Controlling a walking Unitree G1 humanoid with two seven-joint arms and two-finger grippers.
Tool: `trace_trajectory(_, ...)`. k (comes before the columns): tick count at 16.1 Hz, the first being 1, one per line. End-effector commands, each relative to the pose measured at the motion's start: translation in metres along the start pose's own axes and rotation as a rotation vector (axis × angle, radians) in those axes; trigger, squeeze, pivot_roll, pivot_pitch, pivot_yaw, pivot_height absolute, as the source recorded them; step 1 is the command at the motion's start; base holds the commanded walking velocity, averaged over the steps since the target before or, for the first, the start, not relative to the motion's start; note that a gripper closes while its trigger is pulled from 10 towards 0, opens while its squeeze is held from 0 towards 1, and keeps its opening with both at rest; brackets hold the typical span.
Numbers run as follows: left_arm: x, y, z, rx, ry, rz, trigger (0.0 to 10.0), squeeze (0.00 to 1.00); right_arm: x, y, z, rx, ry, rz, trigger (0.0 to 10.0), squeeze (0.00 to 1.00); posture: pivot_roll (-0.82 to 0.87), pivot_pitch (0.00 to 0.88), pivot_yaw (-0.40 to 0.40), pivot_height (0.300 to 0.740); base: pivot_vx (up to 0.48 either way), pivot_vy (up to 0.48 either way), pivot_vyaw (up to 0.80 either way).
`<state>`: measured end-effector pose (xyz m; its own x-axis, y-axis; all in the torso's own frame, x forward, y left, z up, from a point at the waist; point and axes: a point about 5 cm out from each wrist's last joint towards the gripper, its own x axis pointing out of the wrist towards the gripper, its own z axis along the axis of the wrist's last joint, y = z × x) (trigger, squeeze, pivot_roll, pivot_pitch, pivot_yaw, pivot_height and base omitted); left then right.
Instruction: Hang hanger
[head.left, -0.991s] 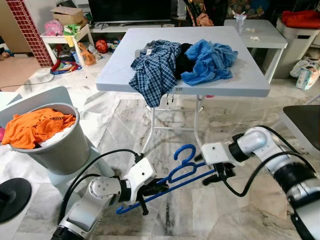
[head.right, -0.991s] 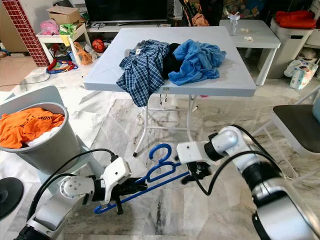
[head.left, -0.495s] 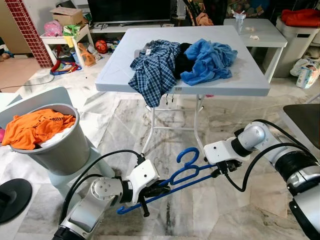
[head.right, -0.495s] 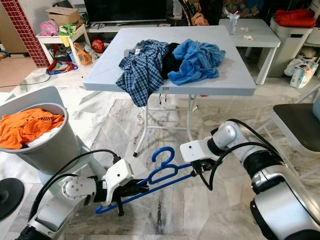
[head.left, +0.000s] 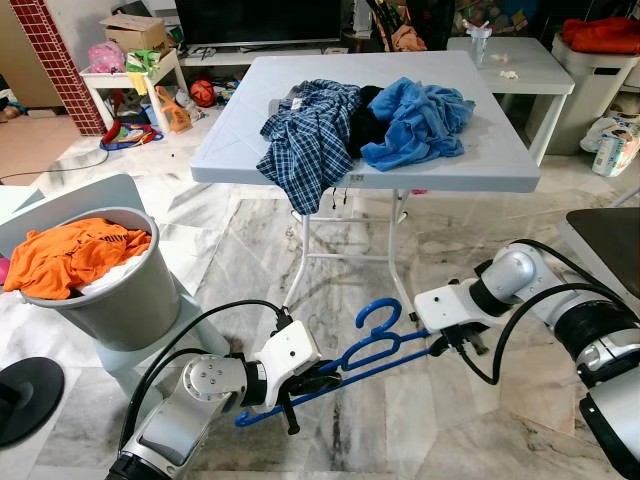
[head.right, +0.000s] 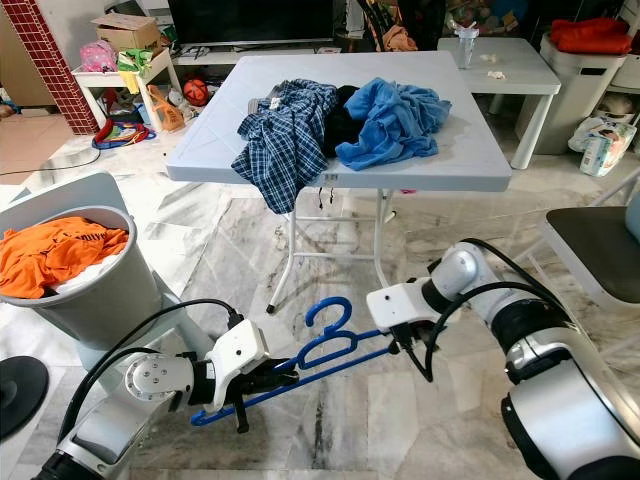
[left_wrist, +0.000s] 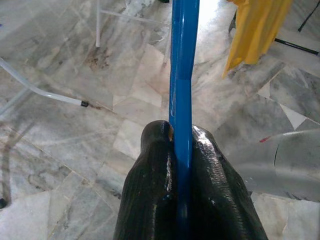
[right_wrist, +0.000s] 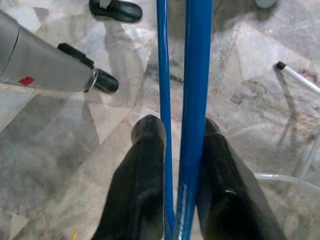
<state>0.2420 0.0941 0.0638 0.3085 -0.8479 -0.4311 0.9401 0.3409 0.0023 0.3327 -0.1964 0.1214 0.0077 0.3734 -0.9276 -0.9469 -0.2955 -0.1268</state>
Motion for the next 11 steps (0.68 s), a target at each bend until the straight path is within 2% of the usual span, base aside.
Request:
trace_trajectory(1, 0.000, 0.002, 0.002, 0.027, 0.007, -0.002, 10.0, 0.00, -0.005, -0.002, 0.000, -0.005, 0.012, 0.018, 0.0, 0.00, -0.08, 0.000, 0.052, 0.740, 0.000, 0.000, 0.00)
trace_trajectory(3, 0.000, 0.003, 0.002, 0.029, 0.008, 0.000, 10.0, 0.00, -0.004, -0.002, 0.000, -0.001, 0.009, 0.011, 0.0, 0.00, -0.08, 0.000, 0.051, 0.740, 0.000, 0.000, 0.00)
trace_trajectory(4, 0.001, 0.013, 0.006, 0.072, -0.014, 0.114, 10.0, 0.05, -0.004, -0.004, 0.001, 0.000, 0.004, -0.011, 0.0, 0.00, -0.08, 0.000, 0.051, 0.740, 0.000, 0.000, 0.00)
trace_trajectory(5, -0.001, 0.027, 0.014, 0.078, -0.063, 0.220, 10.0, 1.00, -0.003, -0.007, 0.001, 0.010, 0.000, -0.059, 0.0, 0.00, -0.08, 0.000, 0.051, 0.740, 0.000, 0.000, 0.00)
trace_trajectory(7, -0.002, 0.031, 0.020, 0.103, -0.087, 0.254, 10.0, 1.00, -0.001, -0.012, 0.000, 0.028, 0.015, -0.143, 0.0, 0.00, -0.08, 0.000, 0.051, 0.740, 0.000, 0.000, 0.00)
trace_trajectory(9, -0.004, 0.033, 0.023, 0.193, -0.087, 0.303, 10.0, 1.00, 0.002, -0.013, -0.004, 0.057, 0.037, -0.194, 0.0, 0.00, -0.08, 0.000, 0.052, 0.740, 0.000, 0.000, 0.00)
trace_trajectory(11, -0.008, 0.040, 0.030, 0.226, -0.113, 0.364, 10.0, 1.00, 0.003, -0.012, -0.009, 0.083, 0.071, -0.226, 0.0, 0.00, -0.08, 0.000, 0.054, 0.740, 0.000, 0.000, 0.00)
